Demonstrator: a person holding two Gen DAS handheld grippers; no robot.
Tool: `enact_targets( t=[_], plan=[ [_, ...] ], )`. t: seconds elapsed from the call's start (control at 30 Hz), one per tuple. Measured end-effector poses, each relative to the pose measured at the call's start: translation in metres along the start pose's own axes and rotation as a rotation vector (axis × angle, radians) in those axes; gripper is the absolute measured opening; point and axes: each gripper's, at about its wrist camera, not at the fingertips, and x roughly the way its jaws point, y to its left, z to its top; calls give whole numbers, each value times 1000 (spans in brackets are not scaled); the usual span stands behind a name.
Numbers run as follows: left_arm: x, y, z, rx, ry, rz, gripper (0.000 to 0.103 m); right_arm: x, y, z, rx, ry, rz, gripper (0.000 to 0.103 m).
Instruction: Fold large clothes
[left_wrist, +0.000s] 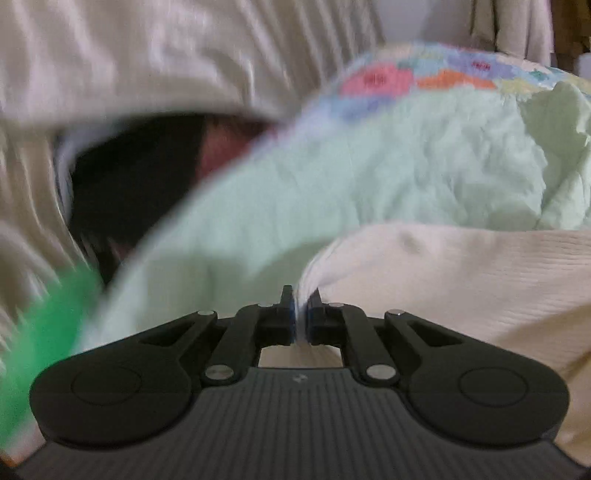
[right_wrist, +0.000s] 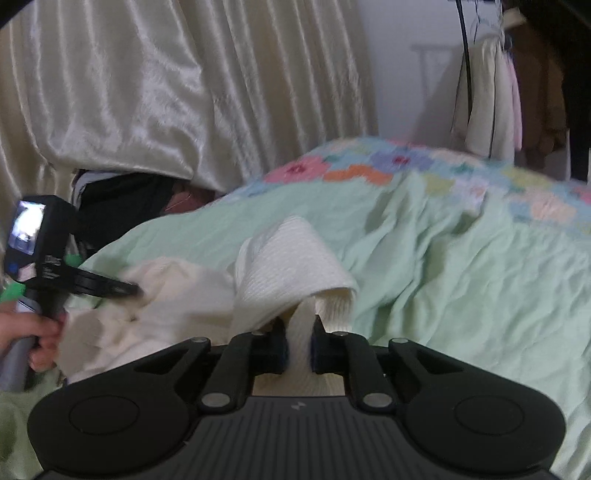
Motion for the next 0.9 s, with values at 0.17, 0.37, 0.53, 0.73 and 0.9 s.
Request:
enact_targets(
  t=[0.17, 0.37, 0.53, 0.73, 0.9],
  plan=[
    [2, 3, 60, 8, -133, 124, 5, 3, -25, 40, 37, -76, -43, 11],
    [66, -22, 110, -19, -21, 174, 50, 53, -75, 71, 151, -41, -62, 36],
    [80, -13, 78, -53, 72, 158, 63, 59, -99, 45, 225, 112, 24, 50],
    [43, 20, 13, 39, 87, 120, 73, 19, -92, -19, 201, 330, 279, 56],
    [-10, 50, -24, 19, 114, -38, 87, -4, -44, -68, 61, 463, 381, 68]
  ],
)
